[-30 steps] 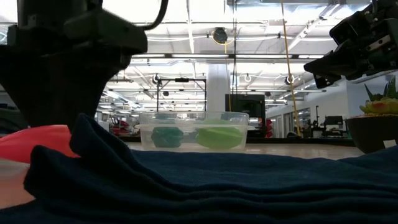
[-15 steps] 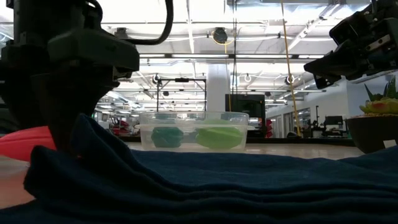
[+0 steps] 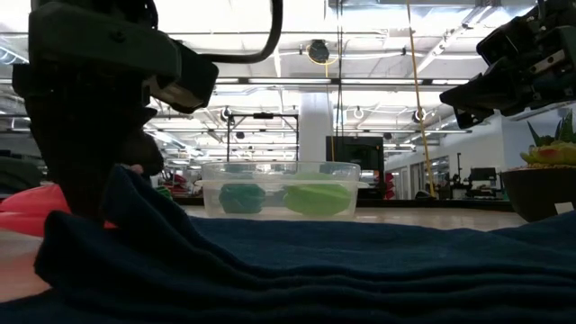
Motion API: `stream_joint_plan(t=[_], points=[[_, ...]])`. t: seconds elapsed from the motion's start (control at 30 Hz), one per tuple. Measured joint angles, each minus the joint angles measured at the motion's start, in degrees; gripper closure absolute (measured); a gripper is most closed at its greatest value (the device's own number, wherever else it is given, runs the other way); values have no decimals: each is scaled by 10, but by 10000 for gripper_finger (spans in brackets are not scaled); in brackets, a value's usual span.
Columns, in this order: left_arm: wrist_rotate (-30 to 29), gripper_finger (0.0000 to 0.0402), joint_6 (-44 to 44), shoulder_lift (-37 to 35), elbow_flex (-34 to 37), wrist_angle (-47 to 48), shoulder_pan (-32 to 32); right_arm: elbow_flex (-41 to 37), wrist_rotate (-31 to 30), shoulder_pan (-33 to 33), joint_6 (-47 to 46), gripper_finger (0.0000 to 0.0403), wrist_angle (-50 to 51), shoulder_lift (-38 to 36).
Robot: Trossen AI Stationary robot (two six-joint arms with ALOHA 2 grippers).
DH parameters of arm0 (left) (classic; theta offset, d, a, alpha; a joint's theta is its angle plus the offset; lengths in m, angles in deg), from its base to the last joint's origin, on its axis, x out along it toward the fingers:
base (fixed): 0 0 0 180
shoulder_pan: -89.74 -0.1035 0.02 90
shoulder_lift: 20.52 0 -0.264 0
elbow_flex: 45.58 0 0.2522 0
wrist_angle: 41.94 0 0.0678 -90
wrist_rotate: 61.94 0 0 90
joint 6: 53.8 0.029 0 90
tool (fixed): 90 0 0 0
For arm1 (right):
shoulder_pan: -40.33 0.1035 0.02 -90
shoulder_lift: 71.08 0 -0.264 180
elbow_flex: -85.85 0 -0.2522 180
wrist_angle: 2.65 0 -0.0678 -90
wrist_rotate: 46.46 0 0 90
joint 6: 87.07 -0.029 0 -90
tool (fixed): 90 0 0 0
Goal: Pick and placing Produce into tupperware
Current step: Put the carrot into the bin
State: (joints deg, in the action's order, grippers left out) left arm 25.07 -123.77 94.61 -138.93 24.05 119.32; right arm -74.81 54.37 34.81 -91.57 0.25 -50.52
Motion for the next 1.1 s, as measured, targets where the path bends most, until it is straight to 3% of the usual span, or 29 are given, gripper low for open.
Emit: stream_joint_plan(t=[0.23,0.6,1.1], points=[[0,232,7,0,0,2,0,0,0,0,0,403,0,0],[-35,248,36,-10,0,14,-5,0,0,0,-1,403,0,0],[-138,249,60,-143,-1,49,10,0,0,0,-8,403,0,0]])
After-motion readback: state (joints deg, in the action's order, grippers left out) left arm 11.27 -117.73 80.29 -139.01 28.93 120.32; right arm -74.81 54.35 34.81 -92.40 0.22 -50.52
